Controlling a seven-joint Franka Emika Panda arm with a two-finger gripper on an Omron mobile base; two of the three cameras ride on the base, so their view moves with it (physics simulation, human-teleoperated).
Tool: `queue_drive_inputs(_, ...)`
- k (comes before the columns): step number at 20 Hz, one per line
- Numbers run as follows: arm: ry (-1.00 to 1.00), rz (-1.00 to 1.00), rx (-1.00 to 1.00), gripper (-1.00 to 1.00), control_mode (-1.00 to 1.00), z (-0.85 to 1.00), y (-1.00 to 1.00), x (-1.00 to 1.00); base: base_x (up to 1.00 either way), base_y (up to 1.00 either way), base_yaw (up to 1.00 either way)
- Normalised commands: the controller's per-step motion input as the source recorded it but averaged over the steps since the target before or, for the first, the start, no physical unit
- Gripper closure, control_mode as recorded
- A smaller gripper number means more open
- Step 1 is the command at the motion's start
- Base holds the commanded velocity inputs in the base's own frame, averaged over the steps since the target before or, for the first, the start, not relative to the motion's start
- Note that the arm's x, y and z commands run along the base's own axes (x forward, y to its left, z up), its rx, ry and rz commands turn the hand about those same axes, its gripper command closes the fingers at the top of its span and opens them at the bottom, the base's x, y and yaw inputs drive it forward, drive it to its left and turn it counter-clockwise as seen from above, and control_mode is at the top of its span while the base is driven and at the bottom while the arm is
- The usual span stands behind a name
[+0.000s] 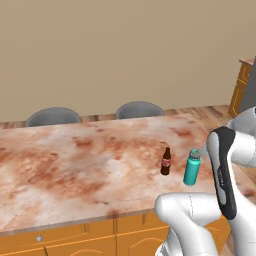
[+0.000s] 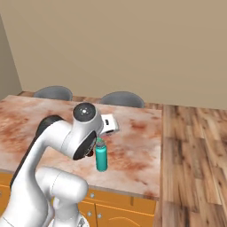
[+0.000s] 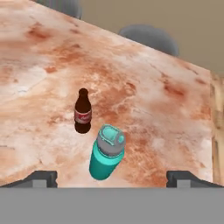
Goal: Move the drinks to the dining counter.
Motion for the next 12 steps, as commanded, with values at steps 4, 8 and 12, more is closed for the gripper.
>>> queue_drive_inputs(4, -0.33, 0.02, 0.00, -1.00, -1.00, 0.25, 0.00, -0.71, 0.00, 0.00, 0.00)
queue_drive_inputs(8, -0.43, 0.03, 0.00, -1.00, -1.00, 0.01, 0.00, -0.69, 0.00, 0.00, 0.00)
queue_drive_inputs(12, -0.29, 0.02, 0.00, -1.00, -1.00, 0.00, 0.00, -0.29, 0.00, 0.00, 0.00)
